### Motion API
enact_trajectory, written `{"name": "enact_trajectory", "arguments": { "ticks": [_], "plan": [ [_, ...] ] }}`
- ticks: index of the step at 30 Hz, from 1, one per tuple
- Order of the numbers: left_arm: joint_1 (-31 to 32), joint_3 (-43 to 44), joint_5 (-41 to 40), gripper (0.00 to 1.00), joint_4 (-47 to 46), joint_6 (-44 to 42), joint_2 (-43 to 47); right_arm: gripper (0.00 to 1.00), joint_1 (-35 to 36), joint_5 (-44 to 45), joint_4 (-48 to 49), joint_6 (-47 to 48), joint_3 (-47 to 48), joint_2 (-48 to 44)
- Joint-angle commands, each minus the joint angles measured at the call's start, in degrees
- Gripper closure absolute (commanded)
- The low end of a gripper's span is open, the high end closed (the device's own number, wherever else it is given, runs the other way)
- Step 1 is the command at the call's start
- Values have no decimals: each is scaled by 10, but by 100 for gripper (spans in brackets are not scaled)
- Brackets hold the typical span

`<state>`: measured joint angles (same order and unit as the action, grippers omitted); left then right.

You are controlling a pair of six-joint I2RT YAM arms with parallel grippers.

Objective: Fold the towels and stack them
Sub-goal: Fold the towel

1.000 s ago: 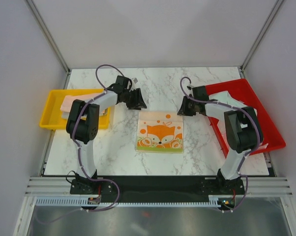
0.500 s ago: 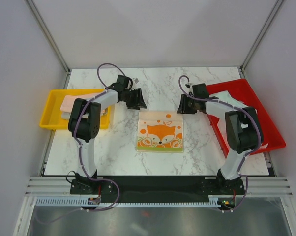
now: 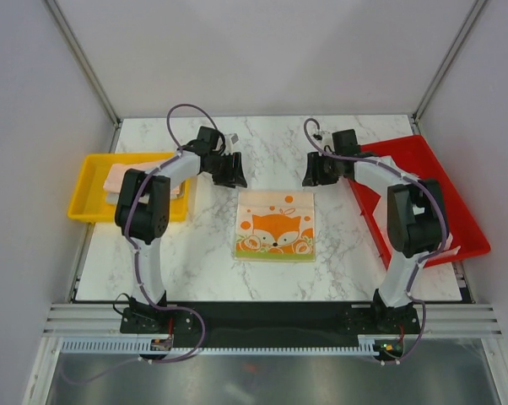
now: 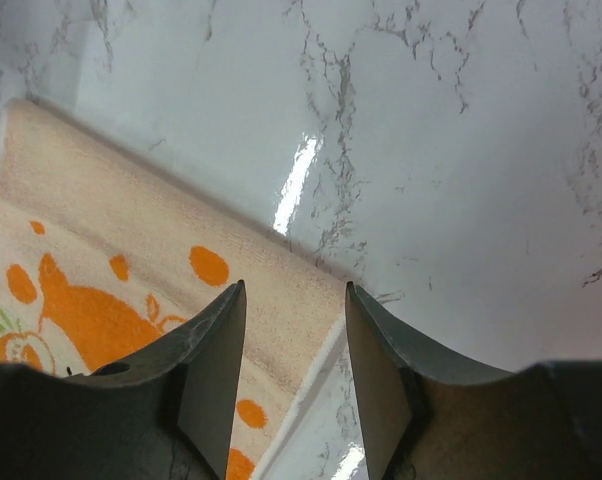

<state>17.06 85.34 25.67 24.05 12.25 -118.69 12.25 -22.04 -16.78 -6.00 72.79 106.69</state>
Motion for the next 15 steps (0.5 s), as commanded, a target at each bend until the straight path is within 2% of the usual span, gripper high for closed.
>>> {"name": "enact_trajectory", "arguments": {
  "ticks": [1,8,15],
  "plan": [
    [-2,3,17,43,8,-50,-9,48,-6,-18,-27,55,30,25],
    [-1,9,50,46,6,-63,-38,48,-26,-38,-42,78,48,68],
    [-1,9,61,53,9,-78,-46,51,-26,-84,-48,101,42,85]
  ]
}}
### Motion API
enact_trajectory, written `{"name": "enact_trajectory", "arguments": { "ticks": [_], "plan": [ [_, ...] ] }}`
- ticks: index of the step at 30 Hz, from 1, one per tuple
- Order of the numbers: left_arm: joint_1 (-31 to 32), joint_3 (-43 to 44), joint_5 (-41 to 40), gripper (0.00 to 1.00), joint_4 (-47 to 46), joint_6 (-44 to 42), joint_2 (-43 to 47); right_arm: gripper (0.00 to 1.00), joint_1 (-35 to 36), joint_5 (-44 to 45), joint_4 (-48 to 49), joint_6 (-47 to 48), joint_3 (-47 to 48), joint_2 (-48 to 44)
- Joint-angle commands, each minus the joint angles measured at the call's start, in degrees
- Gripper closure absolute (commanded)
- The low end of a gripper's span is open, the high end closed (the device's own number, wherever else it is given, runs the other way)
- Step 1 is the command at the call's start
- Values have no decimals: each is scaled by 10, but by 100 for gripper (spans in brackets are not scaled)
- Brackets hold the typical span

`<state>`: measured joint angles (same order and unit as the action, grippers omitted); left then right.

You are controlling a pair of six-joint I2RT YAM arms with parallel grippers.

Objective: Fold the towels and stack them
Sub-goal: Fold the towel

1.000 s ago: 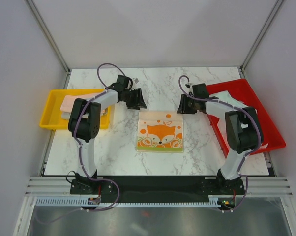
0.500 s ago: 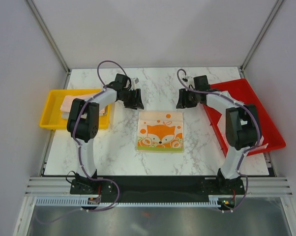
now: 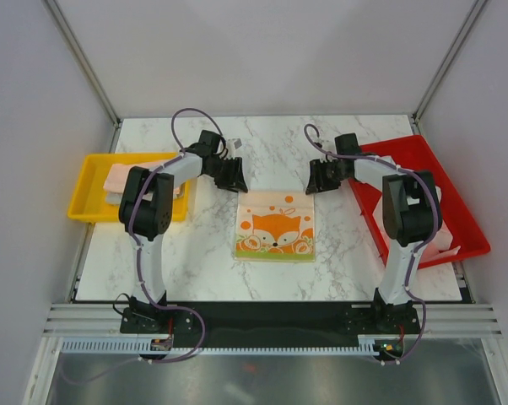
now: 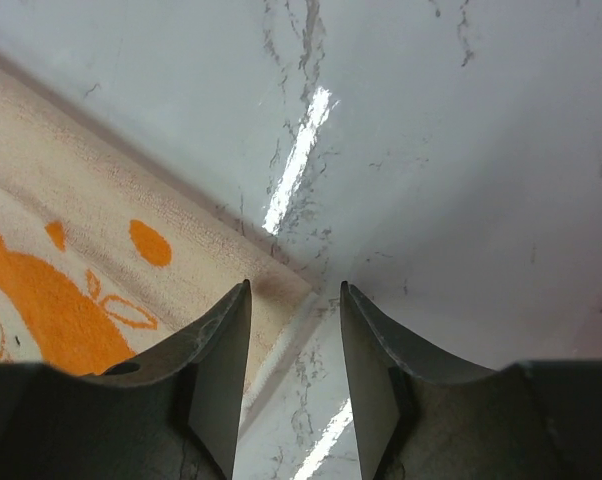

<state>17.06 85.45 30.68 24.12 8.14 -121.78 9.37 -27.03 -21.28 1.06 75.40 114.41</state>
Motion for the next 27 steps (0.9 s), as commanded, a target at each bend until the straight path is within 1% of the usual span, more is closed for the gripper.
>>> {"name": "enact_trajectory", "arguments": {
  "ticks": [1,8,9,11,15,17,19,20,22,23,24,25,26,27],
  "plan": [
    [-1,9,10,54,12,-38,-15,52,2,-35,-6,32,17,10],
    [-2,8,-16,53,41,-59,-1,53,-1,-31,-15,38,17,13],
    [-1,7,-19,50,44,-61,0,52,-2,-29,-16,37,17,13],
    [-1,6,-30,48,51,-66,0,52,-3,-29,-17,38,17,13],
    [-1,6,-31,49,58,-69,0,50,-4,-34,-19,39,21,14],
    [-1,7,-20,52,58,-69,-1,51,-3,-39,-20,41,25,20],
    [-1,9,-17,57,59,-69,-3,56,-3,-51,-22,42,26,22],
    [-1,9,-12,63,59,-69,-2,65,-3,-58,-21,43,24,22],
    [-1,16,-11,72,60,-69,0,75,-3,-65,-21,44,25,22],
    [-1,19,-6,84,61,-71,-2,80,-3,-67,-20,44,28,22],
    [-1,23,-4,90,63,-71,-3,89,-3,-69,-19,43,31,23],
    [-1,33,0,95,64,-71,-4,94,-3,-75,-18,41,34,23],
    [-3,39,5,98,64,-68,-7,99,-3,-78,-11,39,39,23],
    [-3,45,6,98,64,-65,-8,100,-4,-78,-4,33,40,21]
  ]
}}
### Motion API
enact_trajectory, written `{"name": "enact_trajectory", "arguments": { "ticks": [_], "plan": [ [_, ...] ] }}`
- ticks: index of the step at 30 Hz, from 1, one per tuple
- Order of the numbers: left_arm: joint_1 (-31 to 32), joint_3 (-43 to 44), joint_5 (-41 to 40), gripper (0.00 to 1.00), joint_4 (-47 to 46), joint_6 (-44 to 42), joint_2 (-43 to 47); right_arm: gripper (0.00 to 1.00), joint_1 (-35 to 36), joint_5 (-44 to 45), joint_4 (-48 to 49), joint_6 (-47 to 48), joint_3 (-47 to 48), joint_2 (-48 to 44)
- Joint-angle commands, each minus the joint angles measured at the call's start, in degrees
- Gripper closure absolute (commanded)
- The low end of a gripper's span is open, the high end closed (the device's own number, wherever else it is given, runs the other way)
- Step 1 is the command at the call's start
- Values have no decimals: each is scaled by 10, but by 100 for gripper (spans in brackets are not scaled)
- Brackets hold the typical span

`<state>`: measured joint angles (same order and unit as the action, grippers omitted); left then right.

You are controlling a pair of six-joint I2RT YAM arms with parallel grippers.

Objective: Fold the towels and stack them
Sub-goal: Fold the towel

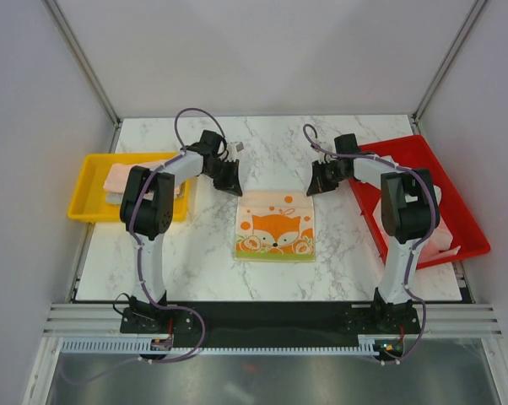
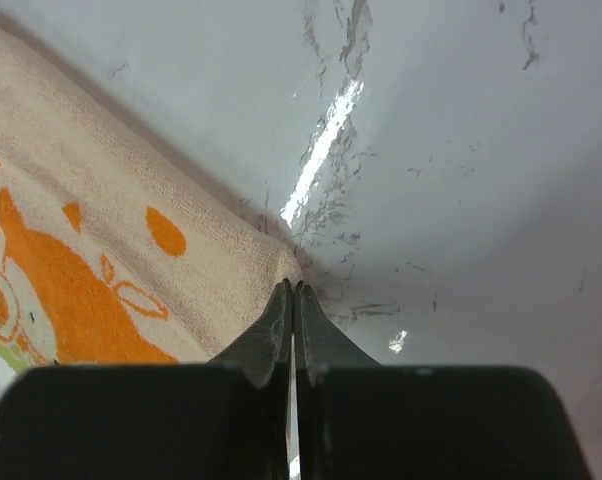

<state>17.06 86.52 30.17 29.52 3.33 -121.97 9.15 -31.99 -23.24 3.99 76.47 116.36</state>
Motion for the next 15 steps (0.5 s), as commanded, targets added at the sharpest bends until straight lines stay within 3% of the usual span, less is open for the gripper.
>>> {"name": "enact_trajectory", "arguments": {
  "ticks": [1,15],
  "plan": [
    [-4,46,10,98,10,-13,-8,100,0,-29,21,3,31,-1],
    [-20,81,-20,98,-17,24,-16,100,0,28,99,5,11,-47]
  ]
}}
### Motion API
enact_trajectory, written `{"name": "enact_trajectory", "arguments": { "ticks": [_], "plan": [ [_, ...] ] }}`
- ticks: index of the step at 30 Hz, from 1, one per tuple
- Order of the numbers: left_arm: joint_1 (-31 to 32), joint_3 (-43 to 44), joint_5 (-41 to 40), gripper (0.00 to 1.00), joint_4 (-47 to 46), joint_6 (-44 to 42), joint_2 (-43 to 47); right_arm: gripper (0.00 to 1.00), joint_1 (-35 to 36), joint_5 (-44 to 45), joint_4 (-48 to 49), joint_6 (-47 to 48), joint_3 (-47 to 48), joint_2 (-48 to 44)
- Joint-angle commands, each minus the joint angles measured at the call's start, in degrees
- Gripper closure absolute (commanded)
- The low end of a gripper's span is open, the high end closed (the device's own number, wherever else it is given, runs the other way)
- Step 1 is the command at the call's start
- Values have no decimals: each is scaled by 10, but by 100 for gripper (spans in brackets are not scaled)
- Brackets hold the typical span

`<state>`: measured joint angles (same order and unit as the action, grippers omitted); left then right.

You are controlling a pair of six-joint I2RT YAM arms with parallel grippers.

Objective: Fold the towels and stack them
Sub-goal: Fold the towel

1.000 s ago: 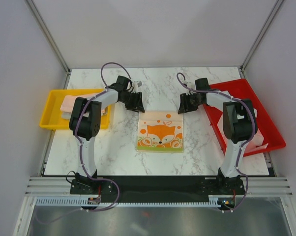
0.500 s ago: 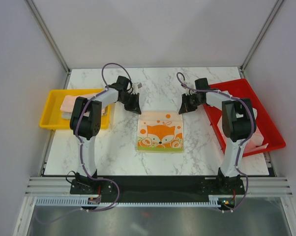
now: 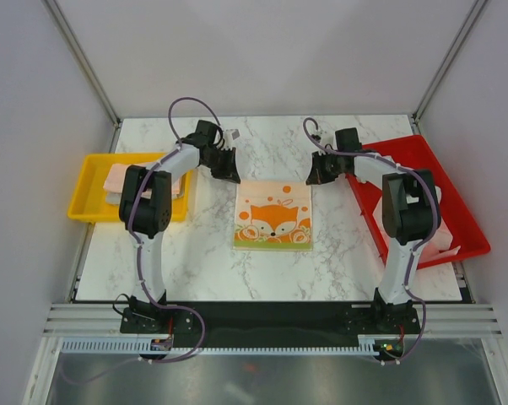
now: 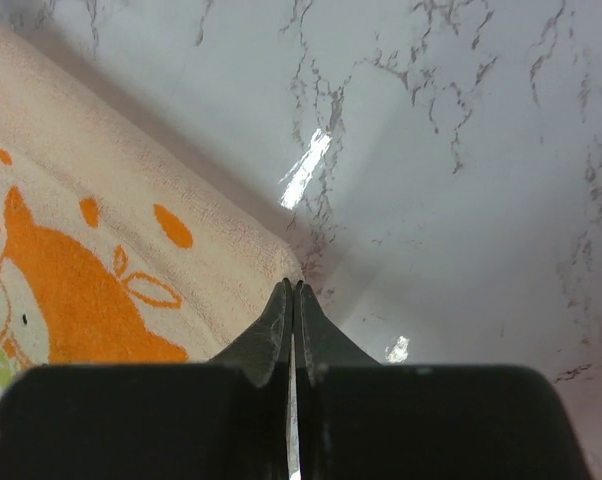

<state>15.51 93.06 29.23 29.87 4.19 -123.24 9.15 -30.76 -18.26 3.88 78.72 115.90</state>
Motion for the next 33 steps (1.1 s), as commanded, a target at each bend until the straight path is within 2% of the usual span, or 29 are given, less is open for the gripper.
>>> {"name": "enact_trajectory", "arguments": {
  "ticks": [1,10,33],
  "plan": [
    [-7,13,-16,98,-23,16,-3,100,0,20,65,4,-24,-48],
    [-12,-31,-13,98,-65,29,36,100,1,86,159,-9,-116,-142],
    [-1,-176,35,98,-136,71,192,100,13,101,203,-62,-230,-295]
  ]
}}
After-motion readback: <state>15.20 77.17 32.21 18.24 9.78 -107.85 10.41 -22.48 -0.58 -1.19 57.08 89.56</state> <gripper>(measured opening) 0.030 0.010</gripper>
